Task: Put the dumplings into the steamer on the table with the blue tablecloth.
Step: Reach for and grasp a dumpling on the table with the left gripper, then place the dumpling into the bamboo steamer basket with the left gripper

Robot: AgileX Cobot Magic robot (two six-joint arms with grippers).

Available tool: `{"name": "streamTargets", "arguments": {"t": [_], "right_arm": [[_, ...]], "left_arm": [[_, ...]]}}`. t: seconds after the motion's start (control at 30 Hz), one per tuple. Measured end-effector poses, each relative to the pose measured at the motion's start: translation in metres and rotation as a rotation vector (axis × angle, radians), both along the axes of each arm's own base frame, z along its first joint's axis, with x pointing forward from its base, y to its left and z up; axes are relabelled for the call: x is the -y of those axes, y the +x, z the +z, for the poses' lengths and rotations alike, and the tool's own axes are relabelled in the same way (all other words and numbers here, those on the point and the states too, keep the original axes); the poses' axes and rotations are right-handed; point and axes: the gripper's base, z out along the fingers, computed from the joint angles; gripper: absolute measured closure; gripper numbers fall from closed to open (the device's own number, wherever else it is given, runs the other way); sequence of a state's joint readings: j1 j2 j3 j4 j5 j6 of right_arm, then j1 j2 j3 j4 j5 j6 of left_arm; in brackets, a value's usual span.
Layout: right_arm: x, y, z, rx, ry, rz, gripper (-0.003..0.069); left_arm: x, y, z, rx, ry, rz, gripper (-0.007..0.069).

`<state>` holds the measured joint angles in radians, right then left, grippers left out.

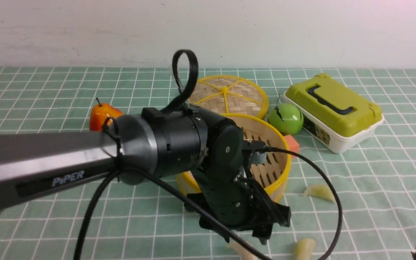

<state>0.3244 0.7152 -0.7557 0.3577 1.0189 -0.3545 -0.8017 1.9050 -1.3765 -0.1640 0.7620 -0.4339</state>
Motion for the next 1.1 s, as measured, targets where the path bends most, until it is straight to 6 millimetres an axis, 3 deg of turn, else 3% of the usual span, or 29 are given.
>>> {"name": "streamTargets", "arguments": {"t": [0.17, 0.27, 0.53, 0.57, 0.6, 0.63, 0.7, 0.77, 0.87, 0.9, 0.97, 1.07, 1.1], "right_arm": [[-0.004, -0.003, 0.000, 0.005, -0.015, 0.048, 0.0610], [-0.005, -0.004, -0.001, 0.012, -0.032, 0.072, 0.0607], [-0.006, -0.005, -0.001, 0.021, -0.053, 0.098, 0.0596], [-0.006, -0.005, -0.001, 0.021, -0.054, 0.098, 0.0596], [-0.006, -0.005, -0.001, 0.021, -0.054, 0.098, 0.0594], [-0.006, -0.005, -0.001, 0.021, -0.054, 0.098, 0.0594], [-0.006, -0.005, -0.001, 0.021, -0.055, 0.098, 0.0593], [-0.006, -0.005, -0.002, 0.022, -0.056, 0.097, 0.0593], [-0.006, -0.005, -0.001, 0.022, -0.055, 0.097, 0.0590], [-0.006, -0.005, -0.001, 0.022, -0.055, 0.097, 0.0590], [-0.006, -0.005, -0.001, 0.022, -0.055, 0.097, 0.0587], [-0.007, -0.005, -0.001, 0.028, -0.050, 0.095, 0.0583], [-0.007, -0.004, -0.001, 0.030, -0.047, 0.094, 0.0583]], "left_arm": [[0.005, 0.004, -0.030, -0.058, 0.037, 0.038, 0.0134], [0.006, 0.005, -0.039, -0.074, 0.045, 0.044, 0.0155], [0.006, 0.003, -0.039, -0.098, 0.040, 0.054, 0.0312], [0.006, 0.003, -0.039, -0.103, 0.046, 0.053, 0.0346], [0.005, 0.002, -0.040, -0.115, 0.061, 0.047, 0.0445], [0.004, 0.001, -0.041, -0.120, 0.067, 0.041, 0.0484], [0.001, -0.001, -0.035, -0.121, 0.091, 0.011, 0.0477], [-0.002, -0.003, -0.029, -0.122, 0.113, -0.017, 0.0470], [-0.007, -0.003, 0.011, -0.033, 0.106, -0.068, 0.0470], [-0.007, -0.003, 0.014, -0.023, 0.104, -0.070, 0.0470], [-0.013, 0.004, 0.060, 0.109, 0.061, -0.077, 0.0470], [-0.024, 0.026, 0.099, 0.210, 0.014, -0.027, 0.0470], [-0.027, 0.032, 0.101, 0.215, 0.013, -0.013, 0.0470]]}}
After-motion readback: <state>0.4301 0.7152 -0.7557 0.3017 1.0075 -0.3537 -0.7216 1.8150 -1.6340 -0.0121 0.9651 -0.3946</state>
